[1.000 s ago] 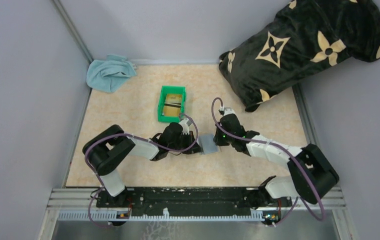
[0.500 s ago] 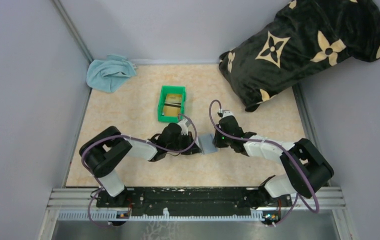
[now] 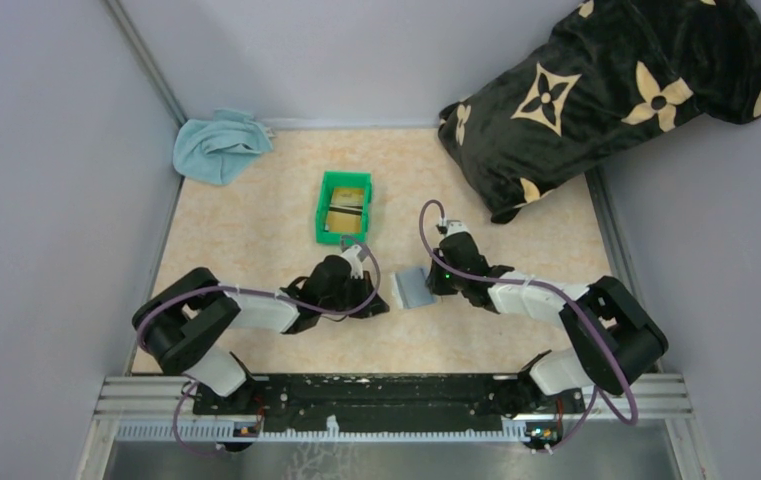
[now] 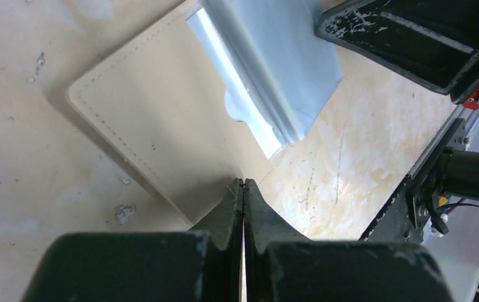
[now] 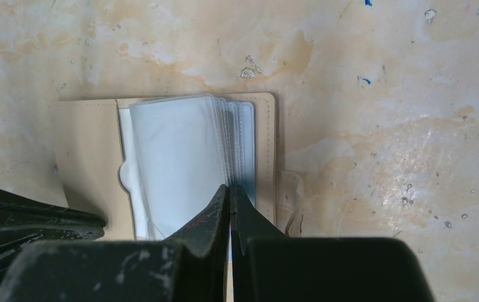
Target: Take the credit cards out of the card holder
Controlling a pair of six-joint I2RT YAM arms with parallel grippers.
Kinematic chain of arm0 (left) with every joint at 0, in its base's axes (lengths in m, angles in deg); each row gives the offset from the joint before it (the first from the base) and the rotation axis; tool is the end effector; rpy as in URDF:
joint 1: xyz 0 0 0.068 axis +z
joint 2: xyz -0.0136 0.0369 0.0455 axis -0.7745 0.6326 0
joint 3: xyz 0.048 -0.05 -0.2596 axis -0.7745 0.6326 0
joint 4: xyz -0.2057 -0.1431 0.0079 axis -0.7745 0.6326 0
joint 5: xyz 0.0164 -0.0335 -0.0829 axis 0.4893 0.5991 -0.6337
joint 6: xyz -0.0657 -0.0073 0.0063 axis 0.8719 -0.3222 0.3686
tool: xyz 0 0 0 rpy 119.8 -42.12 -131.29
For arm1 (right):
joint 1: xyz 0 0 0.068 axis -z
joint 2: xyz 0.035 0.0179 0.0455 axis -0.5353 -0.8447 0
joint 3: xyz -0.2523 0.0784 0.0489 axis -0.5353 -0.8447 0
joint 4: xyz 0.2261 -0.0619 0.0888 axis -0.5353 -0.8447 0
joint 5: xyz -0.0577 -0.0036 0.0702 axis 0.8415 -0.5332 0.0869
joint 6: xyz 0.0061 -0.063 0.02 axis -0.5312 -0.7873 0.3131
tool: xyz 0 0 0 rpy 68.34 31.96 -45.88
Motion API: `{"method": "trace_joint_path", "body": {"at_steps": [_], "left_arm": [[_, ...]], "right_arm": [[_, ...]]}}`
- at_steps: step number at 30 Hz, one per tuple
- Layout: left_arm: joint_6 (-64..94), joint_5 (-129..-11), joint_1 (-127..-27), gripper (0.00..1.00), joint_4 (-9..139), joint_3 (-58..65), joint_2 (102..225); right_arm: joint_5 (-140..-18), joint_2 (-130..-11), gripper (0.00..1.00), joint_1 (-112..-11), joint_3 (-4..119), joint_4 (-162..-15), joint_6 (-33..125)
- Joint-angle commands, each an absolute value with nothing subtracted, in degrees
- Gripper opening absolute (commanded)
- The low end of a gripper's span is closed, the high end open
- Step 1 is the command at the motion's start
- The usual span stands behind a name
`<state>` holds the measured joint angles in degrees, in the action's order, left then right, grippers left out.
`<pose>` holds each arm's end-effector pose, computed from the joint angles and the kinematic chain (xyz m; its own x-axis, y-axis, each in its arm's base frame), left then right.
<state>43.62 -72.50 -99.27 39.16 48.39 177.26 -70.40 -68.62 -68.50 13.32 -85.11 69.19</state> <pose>0.1798 -0.2184 0.1248 -0.8275 -0.0253 -0.5609 0.3982 0.6779 -0.6180 0.2124 0.1535 0.1450 -0.7869 0.0457 -0.6154 -0.2110 0.9172 0.3379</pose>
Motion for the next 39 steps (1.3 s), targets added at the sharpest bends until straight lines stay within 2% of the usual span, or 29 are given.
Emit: {"method": "trace_joint_path", "body": {"at_steps": [1, 10, 23, 27, 33, 39], "left_arm": [[44.16, -71.68, -99.6, 0.0, 36.47, 51.08, 179.98], [45.15, -73.44, -99.63, 0.0, 32.14, 51.38, 186.53], [46.17, -74.1, -99.62, 0.0, 29.97, 52.43, 187.64], [46.15, -74.04, -99.61, 0.0, 30.05, 52.39, 187.69], [46.67, -74.29, -99.63, 0.0, 29.42, 52.31, 188.43], [46.77, -74.31, -99.6, 0.0, 28.85, 52.75, 188.51]], "right_arm": [[-70.76, -69.92, 0.0, -68.14, 13.06, -84.45, 68.67], [-71.22, -69.16, 0.0, -68.13, 14.1, -85.38, 69.15], [-73.44, -69.5, 0.0, -66.73, 13.6, -84.01, 69.1], [-77.22, -69.85, 0.0, -66.72, 12.62, -81.42, 69.39], [-89.29, -70.0, 0.0, -67.79, 11.77, -74.59, 71.69], [-92.48, -68.36, 0.0, -70.07, 13.25, -74.13, 72.35]]}}
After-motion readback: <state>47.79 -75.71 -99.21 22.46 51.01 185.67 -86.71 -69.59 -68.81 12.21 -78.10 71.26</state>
